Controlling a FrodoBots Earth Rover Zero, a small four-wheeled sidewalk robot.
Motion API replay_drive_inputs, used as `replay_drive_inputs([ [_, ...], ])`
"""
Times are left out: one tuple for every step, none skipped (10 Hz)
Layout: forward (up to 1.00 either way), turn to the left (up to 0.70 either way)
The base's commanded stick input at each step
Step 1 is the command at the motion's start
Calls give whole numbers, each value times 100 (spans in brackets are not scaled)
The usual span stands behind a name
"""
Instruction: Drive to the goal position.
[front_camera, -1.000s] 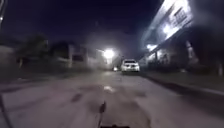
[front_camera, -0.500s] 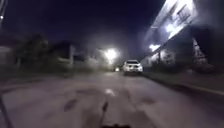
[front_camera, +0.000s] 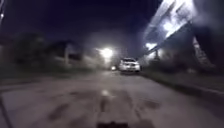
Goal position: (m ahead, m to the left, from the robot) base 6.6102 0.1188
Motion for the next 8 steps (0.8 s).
replay_drive_inputs([
  [70, -35],
  [70, -35],
  [70, 0],
  [70, 0],
  [70, 0],
  [70, 0],
  [70, 0],
  [70, 0],
])
